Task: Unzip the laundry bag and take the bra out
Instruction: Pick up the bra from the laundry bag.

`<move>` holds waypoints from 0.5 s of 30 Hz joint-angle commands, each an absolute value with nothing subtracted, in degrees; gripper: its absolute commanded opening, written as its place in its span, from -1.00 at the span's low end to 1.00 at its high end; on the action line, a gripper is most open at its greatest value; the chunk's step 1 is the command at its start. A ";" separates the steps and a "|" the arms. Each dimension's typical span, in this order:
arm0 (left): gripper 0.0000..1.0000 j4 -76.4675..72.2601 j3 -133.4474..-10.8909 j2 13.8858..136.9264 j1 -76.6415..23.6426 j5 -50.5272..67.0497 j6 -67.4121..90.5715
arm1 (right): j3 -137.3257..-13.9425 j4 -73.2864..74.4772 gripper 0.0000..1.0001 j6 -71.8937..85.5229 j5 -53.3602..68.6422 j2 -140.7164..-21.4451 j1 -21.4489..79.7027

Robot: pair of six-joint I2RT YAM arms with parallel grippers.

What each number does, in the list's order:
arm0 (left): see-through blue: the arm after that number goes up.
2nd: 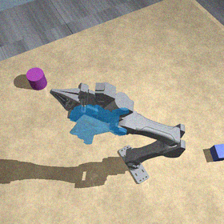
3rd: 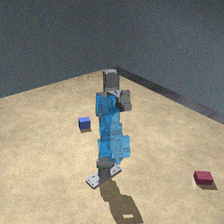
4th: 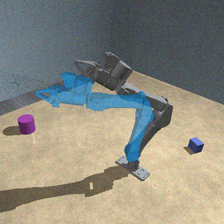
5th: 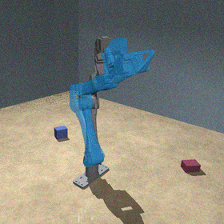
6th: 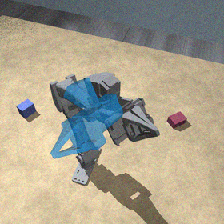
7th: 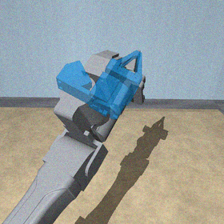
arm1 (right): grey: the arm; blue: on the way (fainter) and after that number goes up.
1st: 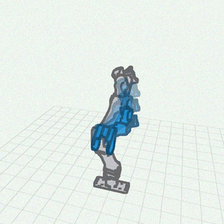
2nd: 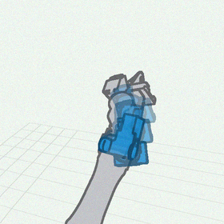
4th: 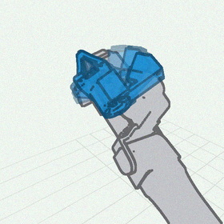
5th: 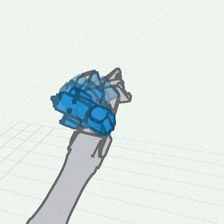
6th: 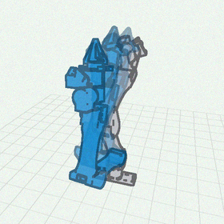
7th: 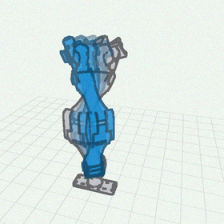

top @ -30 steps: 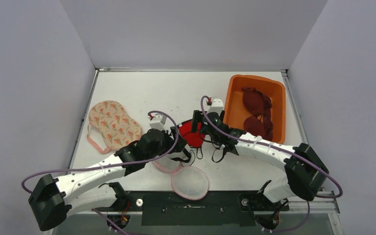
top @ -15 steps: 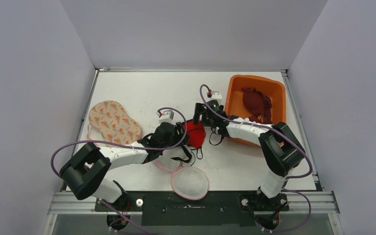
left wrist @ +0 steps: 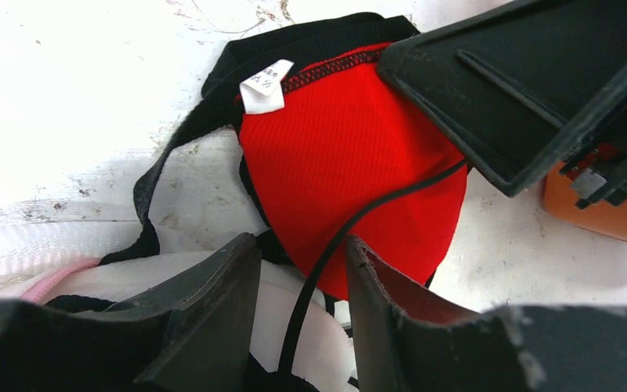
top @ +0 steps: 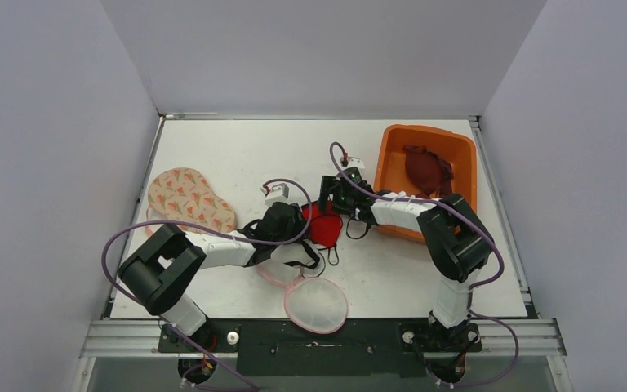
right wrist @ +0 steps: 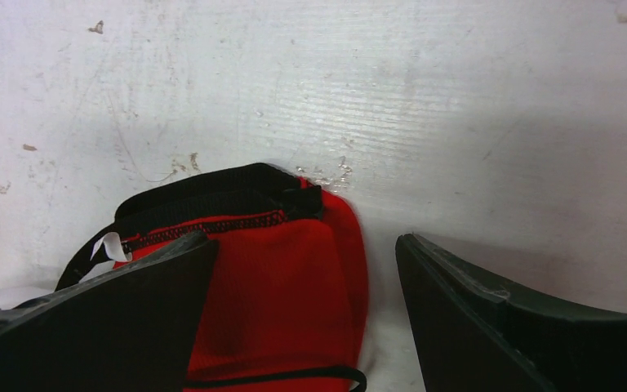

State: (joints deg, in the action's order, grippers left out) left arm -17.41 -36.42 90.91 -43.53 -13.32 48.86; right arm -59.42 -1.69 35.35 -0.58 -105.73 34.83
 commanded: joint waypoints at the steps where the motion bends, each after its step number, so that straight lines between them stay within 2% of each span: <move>1: -0.21 -18.63 -36.24 92.67 -42.98 -14.50 49.31 | -59.82 -1.66 0.68 37.77 3.47 -106.86 34.43; 7: -0.30 -20.89 -35.87 94.30 -42.96 -12.99 49.22 | -57.36 -4.09 0.58 40.68 9.52 -107.41 34.34; 12: -0.32 -22.04 -35.54 95.67 -42.97 -11.77 49.38 | -54.99 -7.42 0.34 43.49 15.14 -106.68 34.36; 15: -0.33 -22.95 -35.34 96.04 -42.96 -11.35 49.55 | -54.21 -9.00 0.12 44.70 17.97 -105.97 34.36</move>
State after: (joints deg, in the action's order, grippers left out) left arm -21.61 -36.34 94.43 -43.33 -12.75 49.08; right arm -56.38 -8.21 41.63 10.52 -105.82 33.93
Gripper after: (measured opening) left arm 0.341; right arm 0.614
